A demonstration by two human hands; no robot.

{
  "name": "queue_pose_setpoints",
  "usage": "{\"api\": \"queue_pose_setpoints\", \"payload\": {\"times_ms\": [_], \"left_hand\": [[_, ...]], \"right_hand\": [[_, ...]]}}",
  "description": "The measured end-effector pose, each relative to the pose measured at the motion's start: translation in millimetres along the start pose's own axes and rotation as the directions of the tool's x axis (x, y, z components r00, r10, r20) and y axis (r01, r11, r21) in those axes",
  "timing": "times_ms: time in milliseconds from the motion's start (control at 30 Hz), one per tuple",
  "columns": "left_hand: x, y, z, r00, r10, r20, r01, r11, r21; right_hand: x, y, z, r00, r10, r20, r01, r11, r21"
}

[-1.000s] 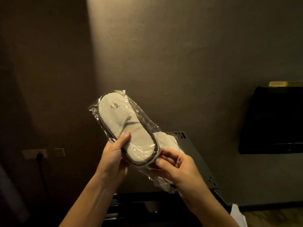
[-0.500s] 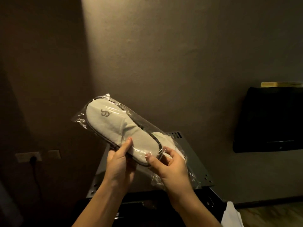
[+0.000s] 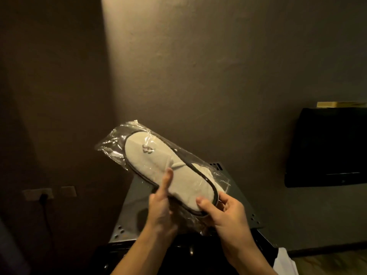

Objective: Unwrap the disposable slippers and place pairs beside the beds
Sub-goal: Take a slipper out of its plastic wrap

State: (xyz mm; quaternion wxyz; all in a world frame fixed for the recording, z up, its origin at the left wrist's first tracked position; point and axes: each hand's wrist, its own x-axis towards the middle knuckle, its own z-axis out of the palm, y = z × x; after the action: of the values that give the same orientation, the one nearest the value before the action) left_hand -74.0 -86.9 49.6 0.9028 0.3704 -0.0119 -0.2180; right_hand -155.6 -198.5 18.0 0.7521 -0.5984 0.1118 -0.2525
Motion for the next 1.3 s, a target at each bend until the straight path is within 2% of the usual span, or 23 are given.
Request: {"api": "queue_pose_setpoints", "payload": {"times_ms": [67,133,267,400,467,567,733,933,1067,1133,1300], "left_hand": [[0.0,-10.4,3.0,0.999,-0.005,-0.050,0.006,0.999,0.032],[9.2,-4.5,5.2,0.994,0.055,-0.090,-0.052,0.998,0.034],[28.5,17.9,7.0,0.991,0.123,-0.060,-0.124,0.992,-0.022],[21.3,-4.5,13.9,0.999,-0.009,0.033,0.011,0.997,-0.082],[20.6,-18.9,15.0,0.999,-0.028,-0.021,0.026,0.998,-0.055],[39.8,-14.1,8.7,0.990,0.035,-0.133,-0.043,0.998,-0.054],[59.7,5.2,3.4,0.986,0.138,-0.095,-0.149,0.982,-0.116],[71.3,3.5,-5.0,0.999,-0.001,-0.035,-0.004,0.992,-0.125],[74.9,13.4,-6.6,0.997,-0.045,0.068,0.056,0.985,-0.165],[79.3,22.2,-8.2,0.998,0.008,0.061,0.003,0.986,-0.169],[95.5,41.3,-29.6,0.979,0.187,-0.086,-0.202,0.955,-0.217]], "right_hand": [[-2.1,1.7,-2.3,1.000,0.000,-0.011,0.000,1.000,0.002],[-4.2,2.2,-10.3,1.000,0.010,-0.020,-0.010,1.000,0.010],[-7.1,-0.4,-29.4,0.998,0.028,-0.050,-0.026,0.999,0.034],[-8.7,-0.8,-34.0,0.995,0.034,-0.092,-0.030,0.998,0.046],[-10.8,0.0,-35.3,0.993,0.026,-0.118,-0.024,1.000,0.015],[-17.1,0.5,-44.5,0.990,0.043,-0.138,-0.048,0.998,-0.034],[-29.8,-3.7,-65.8,0.979,0.088,-0.185,-0.100,0.993,-0.057],[-42.7,-10.9,-75.1,0.969,0.132,-0.210,-0.151,0.986,-0.075],[-48.3,-10.8,-78.2,0.961,0.157,-0.226,-0.181,0.979,-0.091],[-51.2,-10.3,-78.8,0.959,0.168,-0.230,-0.192,0.978,-0.087],[-54.4,-13.7,-85.7,0.952,0.187,-0.244,-0.191,0.982,0.008]]}}
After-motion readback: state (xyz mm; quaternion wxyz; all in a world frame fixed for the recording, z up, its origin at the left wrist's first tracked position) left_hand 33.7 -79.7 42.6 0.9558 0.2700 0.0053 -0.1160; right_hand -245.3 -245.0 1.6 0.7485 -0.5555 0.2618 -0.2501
